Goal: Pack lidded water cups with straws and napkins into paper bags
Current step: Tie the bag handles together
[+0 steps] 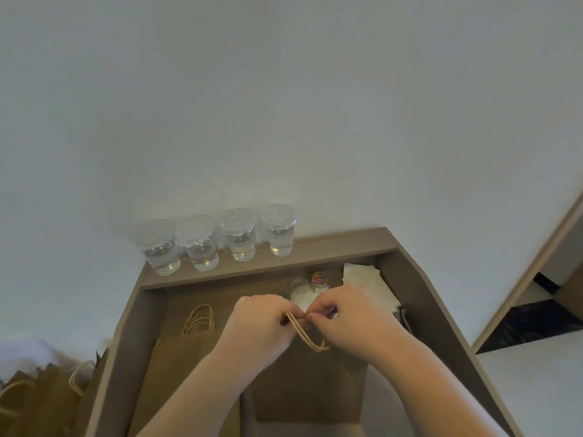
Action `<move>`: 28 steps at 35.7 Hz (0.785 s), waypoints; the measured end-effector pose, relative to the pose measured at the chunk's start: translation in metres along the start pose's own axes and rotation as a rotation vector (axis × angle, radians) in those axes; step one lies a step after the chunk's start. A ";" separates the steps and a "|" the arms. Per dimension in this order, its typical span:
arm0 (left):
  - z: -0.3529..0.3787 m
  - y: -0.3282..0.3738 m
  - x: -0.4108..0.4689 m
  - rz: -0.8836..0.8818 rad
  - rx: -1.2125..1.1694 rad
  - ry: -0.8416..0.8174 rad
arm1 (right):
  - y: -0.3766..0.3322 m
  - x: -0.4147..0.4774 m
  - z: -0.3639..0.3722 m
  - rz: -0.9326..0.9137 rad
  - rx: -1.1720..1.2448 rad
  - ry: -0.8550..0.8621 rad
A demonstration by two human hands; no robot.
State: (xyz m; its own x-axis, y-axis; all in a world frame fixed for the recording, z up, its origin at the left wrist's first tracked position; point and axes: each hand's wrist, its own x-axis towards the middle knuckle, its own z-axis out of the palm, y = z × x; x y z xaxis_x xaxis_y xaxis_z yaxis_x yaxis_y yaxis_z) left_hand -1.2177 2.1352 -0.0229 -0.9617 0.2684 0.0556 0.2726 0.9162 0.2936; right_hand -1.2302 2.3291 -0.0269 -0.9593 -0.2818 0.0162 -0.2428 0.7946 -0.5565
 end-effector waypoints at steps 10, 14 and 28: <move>-0.001 0.000 -0.006 0.043 0.016 0.025 | -0.010 -0.003 -0.006 -0.021 -0.012 -0.021; 0.000 0.000 -0.006 0.036 -0.014 0.012 | -0.014 -0.004 -0.007 -0.016 -0.057 -0.035; -0.001 -0.008 -0.006 0.119 0.030 0.005 | -0.021 0.006 -0.013 0.039 -0.203 -0.160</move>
State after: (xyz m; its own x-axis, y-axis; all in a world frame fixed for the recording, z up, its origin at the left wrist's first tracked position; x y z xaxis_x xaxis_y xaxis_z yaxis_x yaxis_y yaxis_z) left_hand -1.2145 2.1262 -0.0246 -0.9225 0.3746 0.0934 0.3858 0.8865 0.2555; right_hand -1.2333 2.3180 -0.0044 -0.9373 -0.3178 -0.1430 -0.2456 0.8935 -0.3759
